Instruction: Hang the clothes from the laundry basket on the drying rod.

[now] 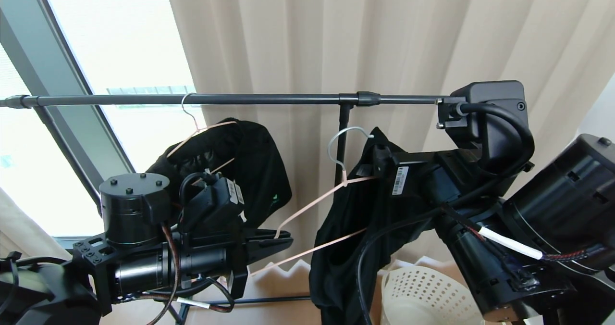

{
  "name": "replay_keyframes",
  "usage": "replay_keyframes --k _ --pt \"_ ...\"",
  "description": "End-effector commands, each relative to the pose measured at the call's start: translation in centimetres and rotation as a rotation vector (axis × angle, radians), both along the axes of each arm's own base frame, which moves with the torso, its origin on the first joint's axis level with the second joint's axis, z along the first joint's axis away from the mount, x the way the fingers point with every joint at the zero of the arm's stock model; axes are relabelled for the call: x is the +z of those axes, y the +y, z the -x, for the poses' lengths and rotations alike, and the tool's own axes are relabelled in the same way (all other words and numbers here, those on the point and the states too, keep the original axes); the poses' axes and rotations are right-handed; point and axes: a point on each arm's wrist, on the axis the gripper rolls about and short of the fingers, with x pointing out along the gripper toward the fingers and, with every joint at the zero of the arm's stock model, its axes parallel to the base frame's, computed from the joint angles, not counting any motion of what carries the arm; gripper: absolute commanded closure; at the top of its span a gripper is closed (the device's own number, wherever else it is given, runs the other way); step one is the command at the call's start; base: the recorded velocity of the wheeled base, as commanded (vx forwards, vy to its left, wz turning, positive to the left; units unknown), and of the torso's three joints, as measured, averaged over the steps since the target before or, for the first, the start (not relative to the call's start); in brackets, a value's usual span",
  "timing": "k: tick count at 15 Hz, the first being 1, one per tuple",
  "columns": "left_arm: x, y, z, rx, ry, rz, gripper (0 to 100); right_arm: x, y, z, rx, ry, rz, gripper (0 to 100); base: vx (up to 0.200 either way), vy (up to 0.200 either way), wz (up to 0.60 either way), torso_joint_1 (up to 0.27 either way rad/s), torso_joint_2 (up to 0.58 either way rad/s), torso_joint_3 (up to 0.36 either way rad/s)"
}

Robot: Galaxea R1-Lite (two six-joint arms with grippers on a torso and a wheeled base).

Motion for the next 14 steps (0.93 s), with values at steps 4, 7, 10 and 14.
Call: replay_keyframes --k 4,7,10,14 --pt "0.5 -0.1 0.3 -0.005 -0.002 0.018 100 -0.4 1.1 1.1 0.049 0.006 0.007 0 0.000 0.000 0.00 0.000 0.00 0.000" --pt "1.1 -0.3 0.0 0.011 -0.003 0.090 100 -0.5 1.6 1.6 0.074 0.008 0.010 0 0.000 0.000 0.00 0.000 0.00 0.000" --pt "1.2 -0.2 -0.1 0.016 -0.005 0.094 100 -0.5 1.5 1.7 0.071 0.008 0.008 0 0.000 0.000 0.00 0.000 0.00 0.000" --pt "0.7 -0.3 -0.7 0.033 -0.008 0.095 100 -0.7 1.8 2.2 0.088 0.011 0.013 0 0.000 0.000 0.00 0.000 0.00 0.000"
